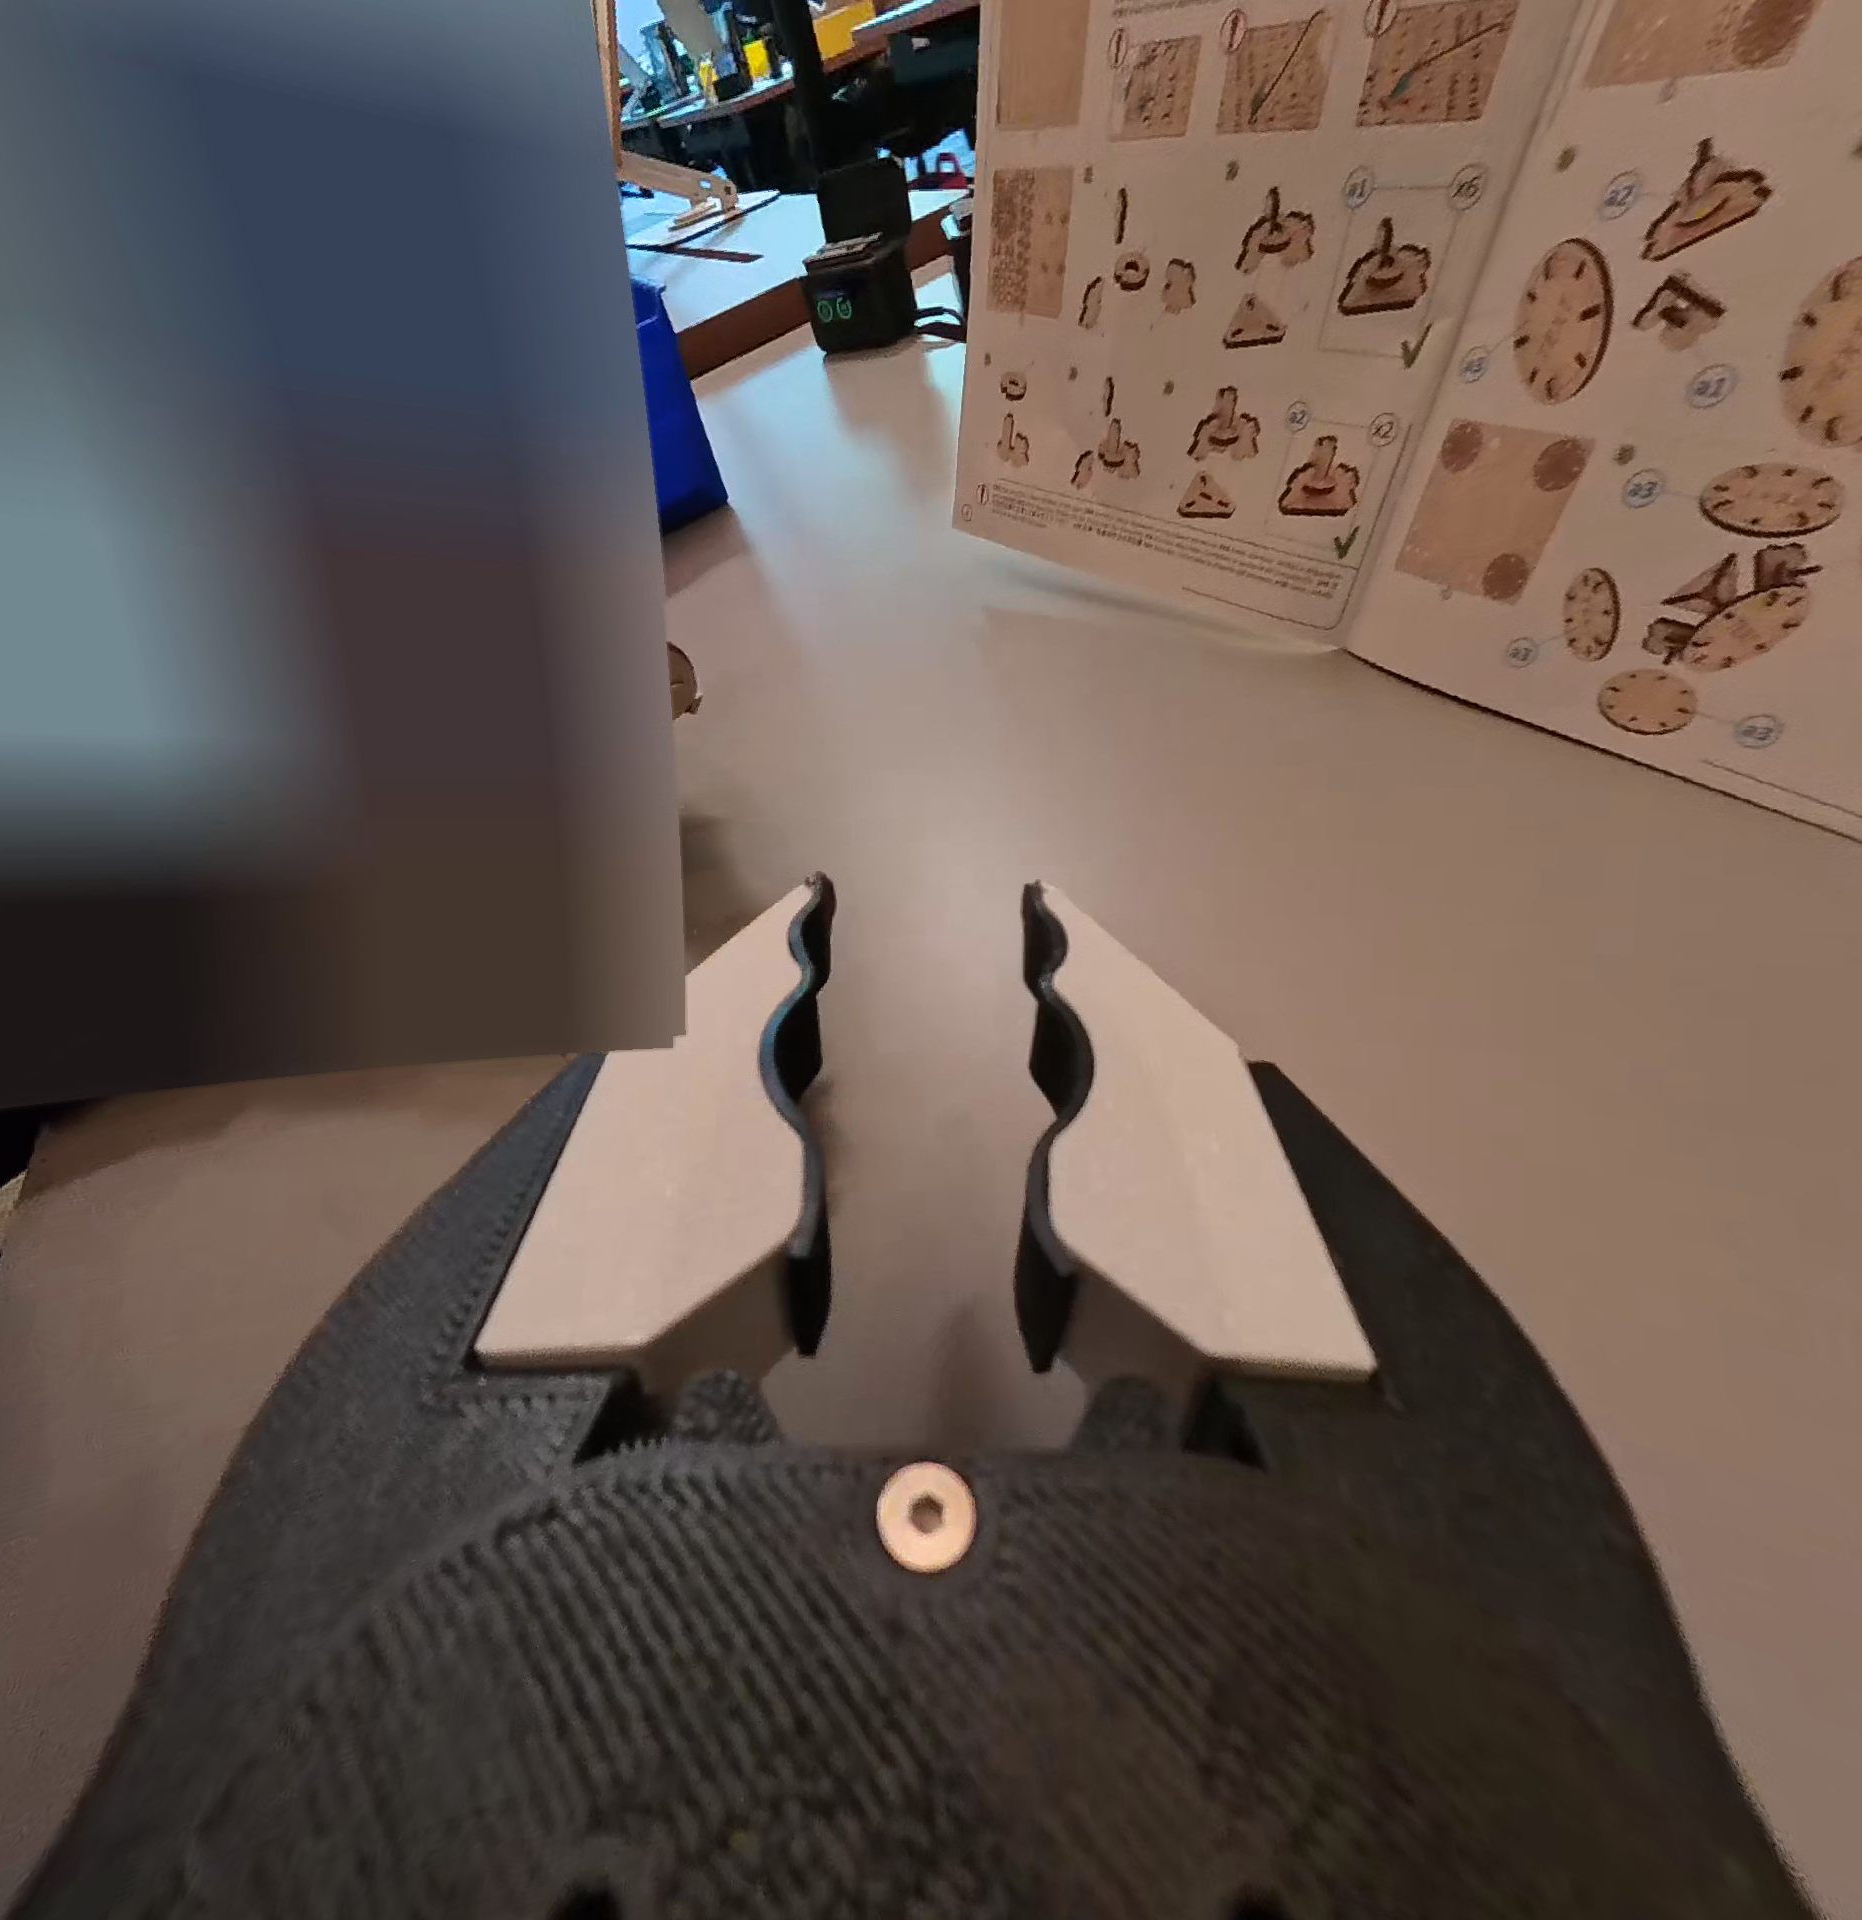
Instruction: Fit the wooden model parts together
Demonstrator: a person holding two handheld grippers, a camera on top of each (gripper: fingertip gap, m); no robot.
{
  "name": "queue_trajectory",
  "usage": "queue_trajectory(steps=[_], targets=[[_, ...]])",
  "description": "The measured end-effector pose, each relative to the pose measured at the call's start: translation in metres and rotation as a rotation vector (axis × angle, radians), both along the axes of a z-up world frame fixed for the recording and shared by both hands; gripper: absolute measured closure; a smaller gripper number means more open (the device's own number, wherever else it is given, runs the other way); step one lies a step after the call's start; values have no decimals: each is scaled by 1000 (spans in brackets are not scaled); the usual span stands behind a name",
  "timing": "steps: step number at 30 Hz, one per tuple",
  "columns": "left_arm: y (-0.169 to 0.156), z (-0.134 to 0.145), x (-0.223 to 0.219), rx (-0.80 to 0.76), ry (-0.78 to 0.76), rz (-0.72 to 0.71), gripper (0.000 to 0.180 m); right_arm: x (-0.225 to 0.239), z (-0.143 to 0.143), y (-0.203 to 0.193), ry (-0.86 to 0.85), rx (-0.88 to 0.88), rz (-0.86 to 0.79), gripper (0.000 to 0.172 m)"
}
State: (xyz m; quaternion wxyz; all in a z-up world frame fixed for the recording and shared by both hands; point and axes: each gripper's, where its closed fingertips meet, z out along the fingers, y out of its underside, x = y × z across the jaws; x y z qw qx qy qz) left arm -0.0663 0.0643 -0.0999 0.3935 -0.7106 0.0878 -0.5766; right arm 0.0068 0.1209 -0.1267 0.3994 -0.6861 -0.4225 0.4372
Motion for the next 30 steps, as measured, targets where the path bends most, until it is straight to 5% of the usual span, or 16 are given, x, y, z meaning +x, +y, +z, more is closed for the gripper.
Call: queue_trajectory(steps=[11,30], targets=[[8,-20,-8,4,204,75,131,22,-16,31,-186,173,-153,140],[11,-41,0,-102,151,22,131,20,-19,29,-180,127,-114,143]])
